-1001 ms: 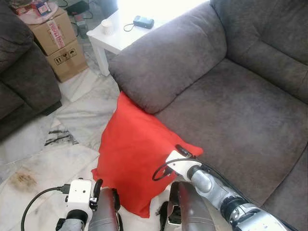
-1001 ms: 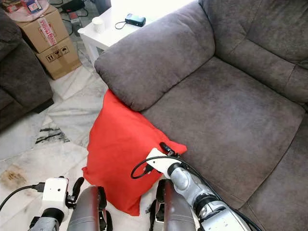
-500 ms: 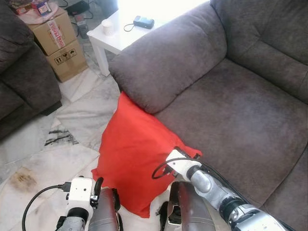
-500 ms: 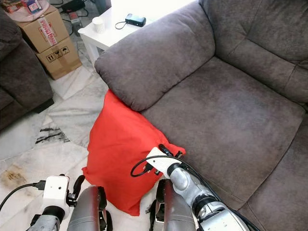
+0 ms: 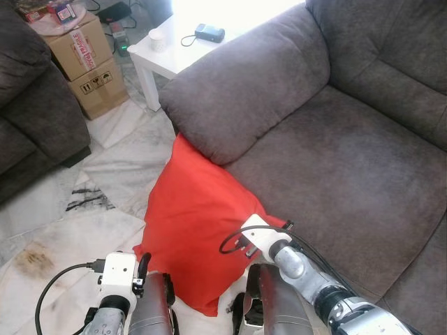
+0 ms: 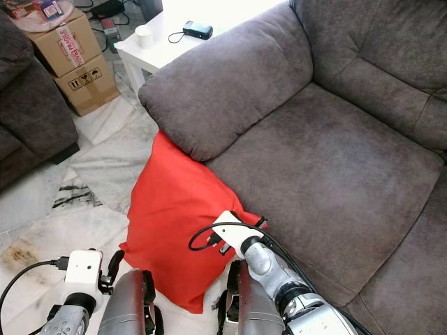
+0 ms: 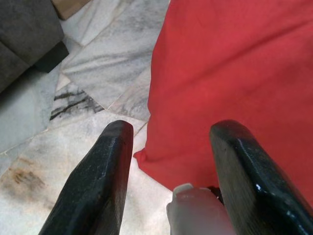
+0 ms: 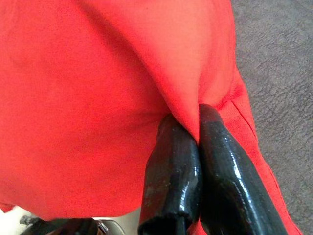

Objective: Move the pillow to the sofa from floor

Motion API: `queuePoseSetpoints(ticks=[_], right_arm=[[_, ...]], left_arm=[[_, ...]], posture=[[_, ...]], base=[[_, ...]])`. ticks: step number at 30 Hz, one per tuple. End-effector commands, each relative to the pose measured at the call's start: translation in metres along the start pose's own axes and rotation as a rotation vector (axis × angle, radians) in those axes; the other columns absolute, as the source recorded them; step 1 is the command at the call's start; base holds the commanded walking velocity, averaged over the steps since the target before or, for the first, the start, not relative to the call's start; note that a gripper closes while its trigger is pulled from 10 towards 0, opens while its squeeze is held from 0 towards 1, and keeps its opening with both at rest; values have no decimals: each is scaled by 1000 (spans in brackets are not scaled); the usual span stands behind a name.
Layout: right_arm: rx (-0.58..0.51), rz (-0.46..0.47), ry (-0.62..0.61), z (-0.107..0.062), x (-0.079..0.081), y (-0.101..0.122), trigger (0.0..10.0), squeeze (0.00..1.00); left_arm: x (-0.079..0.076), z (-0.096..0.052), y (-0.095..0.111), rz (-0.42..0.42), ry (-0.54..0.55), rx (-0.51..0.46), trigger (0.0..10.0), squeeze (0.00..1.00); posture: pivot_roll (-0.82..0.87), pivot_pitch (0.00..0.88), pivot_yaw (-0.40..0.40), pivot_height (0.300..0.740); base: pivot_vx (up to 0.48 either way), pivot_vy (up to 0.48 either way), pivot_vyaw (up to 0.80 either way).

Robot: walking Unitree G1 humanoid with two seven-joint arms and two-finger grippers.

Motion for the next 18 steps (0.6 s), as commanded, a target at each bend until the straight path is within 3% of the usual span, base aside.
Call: queuePoseSetpoints(ticks=[1, 10, 12, 16, 17, 18], right_arm=[[20, 50, -7, -2, 3, -4, 0, 0], [-10, 140, -47, 4, -9, 7, 0, 0], [-34, 258, -47, 2, -13, 7, 10000, 0], [-50, 361, -36, 2, -15, 8, 10000, 0], [-66, 412, -48, 2, -17, 8, 10000, 0], [-103, 519, -59, 0, -22, 9, 10000, 0]], left_arm=[[2, -3, -10, 21, 2, 35, 10000, 0], [9, 16, -6, 20, 22, 13, 10000, 0], [10, 17, -1, -11, 32, -15, 10000, 0], [11, 21, 0, -11, 33, -21, 10000, 0], [12, 21, 1, -22, 37, -27, 10000, 0], [14, 21, 4, -30, 45, -40, 10000, 0]], posture=[[124, 225, -37, 619], [113, 132, -31, 619], [110, 104, -27, 619], [105, 80, -22, 619], [99, 69, -18, 619], [98, 55, -12, 619]], base=[[0, 0, 0], [0, 0, 0], [0, 0, 0], [0, 0, 0], [0, 0, 0], [0, 0, 0]])
Point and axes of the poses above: a point about 5 cm out from each wrist's last joint towards the gripper, its own z axis pointing out of the wrist towards the gripper, its own y axis along the axis of the wrist's last joint, x = y × z, the point moved 1 cm from there along z, pointing out of the wrist towards the gripper, and after that the axes turned 3 degrees about z, right-handed, at the moved point
